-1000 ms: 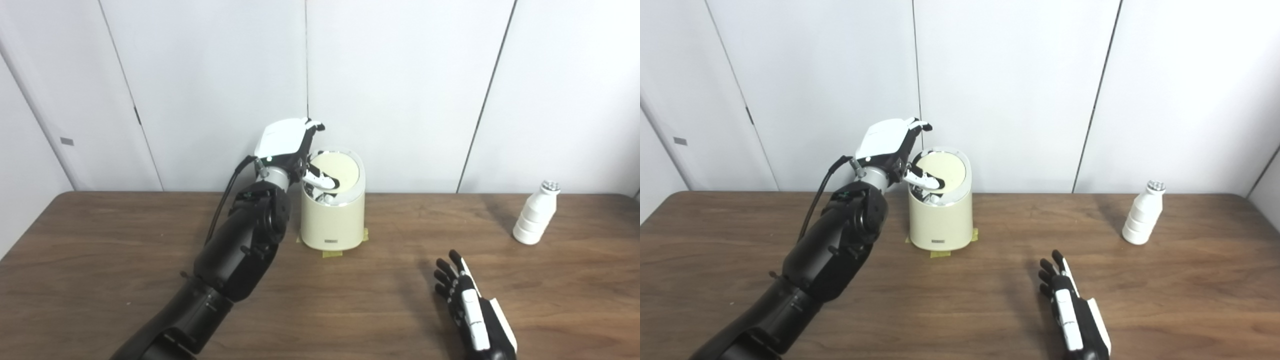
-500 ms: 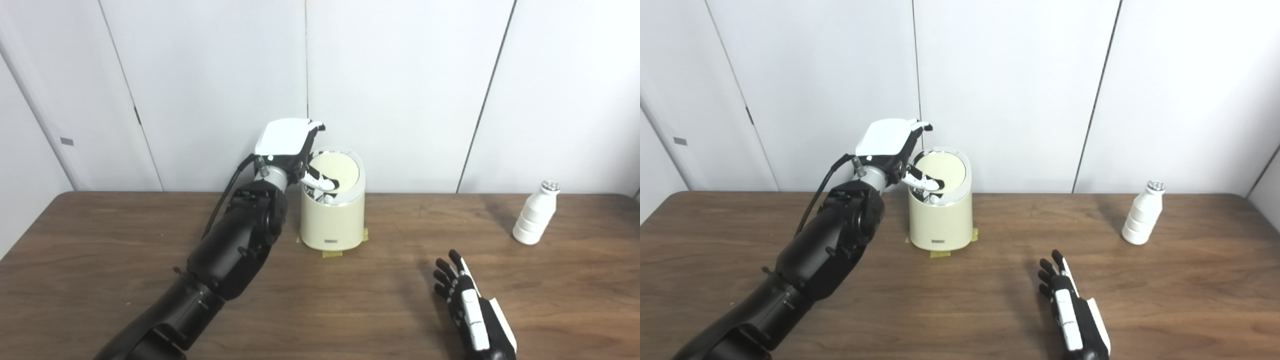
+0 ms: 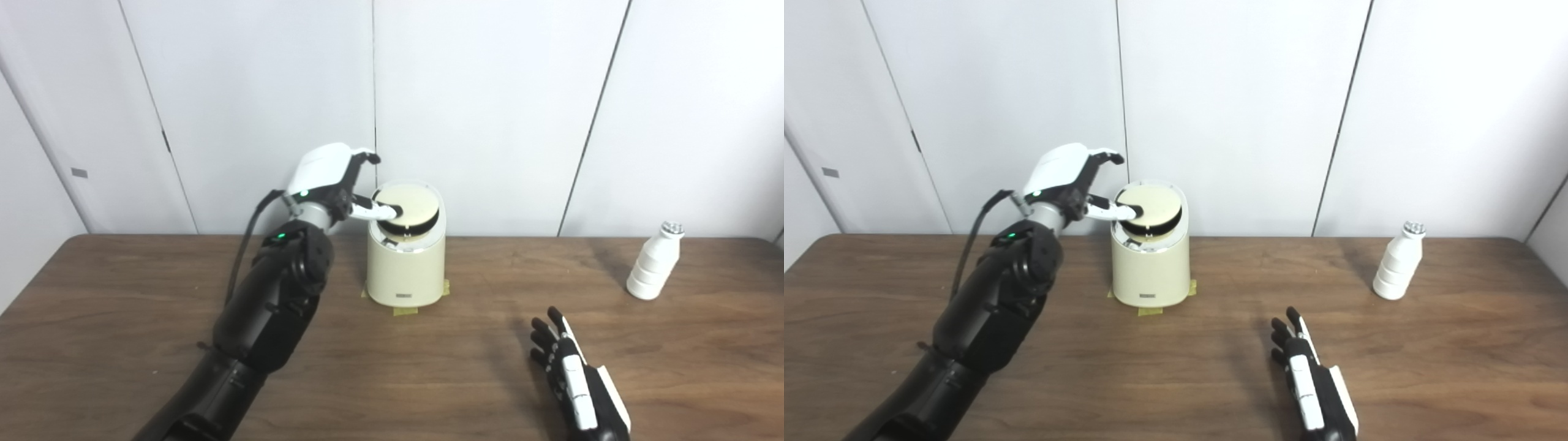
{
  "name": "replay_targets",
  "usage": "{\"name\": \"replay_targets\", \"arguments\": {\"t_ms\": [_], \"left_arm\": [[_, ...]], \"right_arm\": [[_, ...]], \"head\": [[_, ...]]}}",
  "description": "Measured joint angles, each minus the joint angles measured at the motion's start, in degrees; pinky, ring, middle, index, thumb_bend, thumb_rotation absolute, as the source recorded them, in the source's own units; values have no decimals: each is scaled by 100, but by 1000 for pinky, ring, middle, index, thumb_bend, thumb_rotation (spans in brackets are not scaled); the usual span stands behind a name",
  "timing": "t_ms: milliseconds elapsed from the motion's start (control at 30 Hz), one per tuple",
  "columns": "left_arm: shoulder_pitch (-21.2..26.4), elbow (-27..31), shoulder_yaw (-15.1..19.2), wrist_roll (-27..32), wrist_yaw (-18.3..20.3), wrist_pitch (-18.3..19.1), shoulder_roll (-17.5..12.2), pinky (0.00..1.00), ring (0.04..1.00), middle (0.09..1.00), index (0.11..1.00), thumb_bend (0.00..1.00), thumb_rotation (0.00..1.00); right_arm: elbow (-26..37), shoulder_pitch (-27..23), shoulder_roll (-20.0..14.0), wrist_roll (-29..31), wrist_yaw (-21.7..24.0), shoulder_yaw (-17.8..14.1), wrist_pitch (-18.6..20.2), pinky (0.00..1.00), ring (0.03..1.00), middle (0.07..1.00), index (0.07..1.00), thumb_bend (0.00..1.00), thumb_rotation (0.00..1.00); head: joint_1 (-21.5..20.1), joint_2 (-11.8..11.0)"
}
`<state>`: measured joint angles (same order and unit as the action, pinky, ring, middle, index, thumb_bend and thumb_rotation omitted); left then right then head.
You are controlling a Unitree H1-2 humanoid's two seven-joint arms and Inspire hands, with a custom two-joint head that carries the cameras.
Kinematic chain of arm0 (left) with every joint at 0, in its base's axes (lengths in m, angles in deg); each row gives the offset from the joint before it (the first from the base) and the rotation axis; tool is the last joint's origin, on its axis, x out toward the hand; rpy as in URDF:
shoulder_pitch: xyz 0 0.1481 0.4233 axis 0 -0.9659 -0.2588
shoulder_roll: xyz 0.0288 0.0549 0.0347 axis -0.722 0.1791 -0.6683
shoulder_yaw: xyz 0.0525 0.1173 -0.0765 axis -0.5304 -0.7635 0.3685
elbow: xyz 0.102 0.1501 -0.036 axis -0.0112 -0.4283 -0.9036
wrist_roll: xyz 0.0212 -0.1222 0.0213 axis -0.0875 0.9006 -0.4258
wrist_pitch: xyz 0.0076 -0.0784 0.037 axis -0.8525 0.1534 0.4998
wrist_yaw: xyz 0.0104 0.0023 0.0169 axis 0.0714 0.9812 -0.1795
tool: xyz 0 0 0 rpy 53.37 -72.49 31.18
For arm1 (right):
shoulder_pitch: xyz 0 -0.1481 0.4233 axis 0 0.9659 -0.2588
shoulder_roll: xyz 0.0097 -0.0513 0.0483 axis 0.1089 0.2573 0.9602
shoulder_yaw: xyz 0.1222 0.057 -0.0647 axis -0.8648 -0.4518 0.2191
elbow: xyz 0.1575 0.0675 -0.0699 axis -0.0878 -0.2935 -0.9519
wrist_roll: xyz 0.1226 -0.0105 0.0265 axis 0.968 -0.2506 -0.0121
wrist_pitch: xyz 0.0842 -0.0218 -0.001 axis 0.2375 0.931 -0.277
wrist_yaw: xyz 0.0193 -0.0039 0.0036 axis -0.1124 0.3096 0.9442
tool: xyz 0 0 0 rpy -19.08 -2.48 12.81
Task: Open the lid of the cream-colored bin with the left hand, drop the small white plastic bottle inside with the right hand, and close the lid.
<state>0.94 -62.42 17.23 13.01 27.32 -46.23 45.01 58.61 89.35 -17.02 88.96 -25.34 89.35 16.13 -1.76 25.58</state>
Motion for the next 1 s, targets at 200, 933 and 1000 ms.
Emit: {"name": "replay_targets", "arguments": {"t_ms": [200,933,1000], "left_arm": [[-325,611,941,351,-122,67,463,575,707,783,788,474,189],[-2596,2629,1985,2951,-94,51,812,828,870,899,900,417,886],[-2903,2671,2023,3203,-111,0,769,832,871,902,898,429,861]], "right_arm": [[-2,-3,-2,42,10,-15,6,919,932,937,998,527,1000],[513,-50,-49,-506,-31,-109,584,716,843,868,929,578,524],[521,-70,-47,-498,-34,-142,590,704,842,865,928,558,467]], "head": [[9,26],[-44,237],[-61,272]]}}
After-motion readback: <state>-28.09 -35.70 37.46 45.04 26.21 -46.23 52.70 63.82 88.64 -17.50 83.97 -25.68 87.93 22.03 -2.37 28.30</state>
